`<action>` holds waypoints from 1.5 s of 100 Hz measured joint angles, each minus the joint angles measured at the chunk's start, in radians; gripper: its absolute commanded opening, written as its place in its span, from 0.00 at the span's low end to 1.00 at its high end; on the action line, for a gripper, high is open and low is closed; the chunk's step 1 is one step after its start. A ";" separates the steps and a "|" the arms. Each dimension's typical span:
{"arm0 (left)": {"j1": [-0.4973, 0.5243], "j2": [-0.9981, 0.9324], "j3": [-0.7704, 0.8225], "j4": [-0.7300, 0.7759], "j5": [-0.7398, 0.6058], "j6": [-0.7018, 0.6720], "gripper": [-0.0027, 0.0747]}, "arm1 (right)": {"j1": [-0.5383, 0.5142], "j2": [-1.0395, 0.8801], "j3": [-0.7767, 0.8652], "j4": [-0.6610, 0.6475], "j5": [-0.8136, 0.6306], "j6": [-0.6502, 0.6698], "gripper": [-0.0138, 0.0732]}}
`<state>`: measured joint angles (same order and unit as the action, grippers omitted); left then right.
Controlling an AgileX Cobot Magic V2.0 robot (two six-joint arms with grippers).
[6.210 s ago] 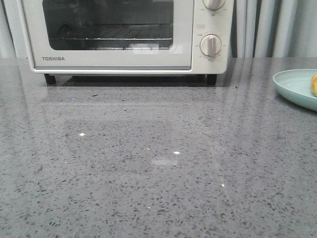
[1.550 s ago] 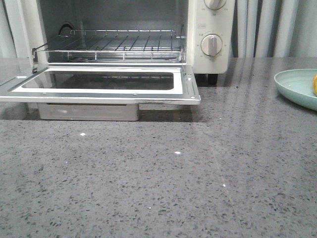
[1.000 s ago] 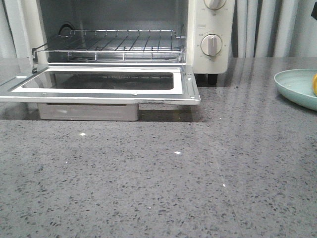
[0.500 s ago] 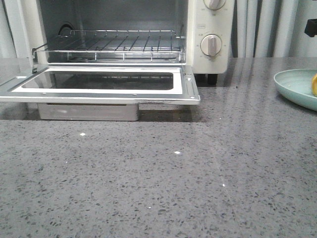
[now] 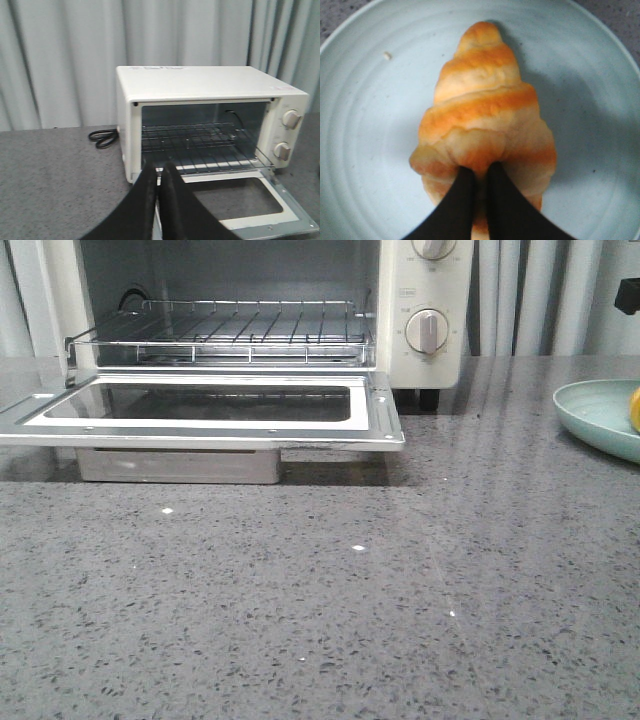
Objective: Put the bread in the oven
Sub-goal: 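Grasp the croissant with the right gripper and lift it off the plate, then carry the croissant with the right gripper into the oven over the rack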
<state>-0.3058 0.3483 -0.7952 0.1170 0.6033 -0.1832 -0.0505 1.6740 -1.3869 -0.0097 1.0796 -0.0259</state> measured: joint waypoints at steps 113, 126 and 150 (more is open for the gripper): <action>0.096 -0.046 0.000 0.002 0.075 -0.005 0.01 | 0.653 -0.443 -0.033 0.061 0.163 -0.077 0.08; 0.096 -0.046 0.000 -0.013 0.075 -0.005 0.01 | 0.719 -0.443 -0.060 0.062 0.151 -0.080 0.08; 0.096 -0.046 0.000 -0.041 0.076 -0.005 0.01 | 0.775 -0.403 -0.113 0.050 0.144 -0.081 0.08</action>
<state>-0.2103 0.3025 -0.7952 0.0757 0.6794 -0.1877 0.7248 1.2714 -1.4998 0.0400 1.2237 -0.1072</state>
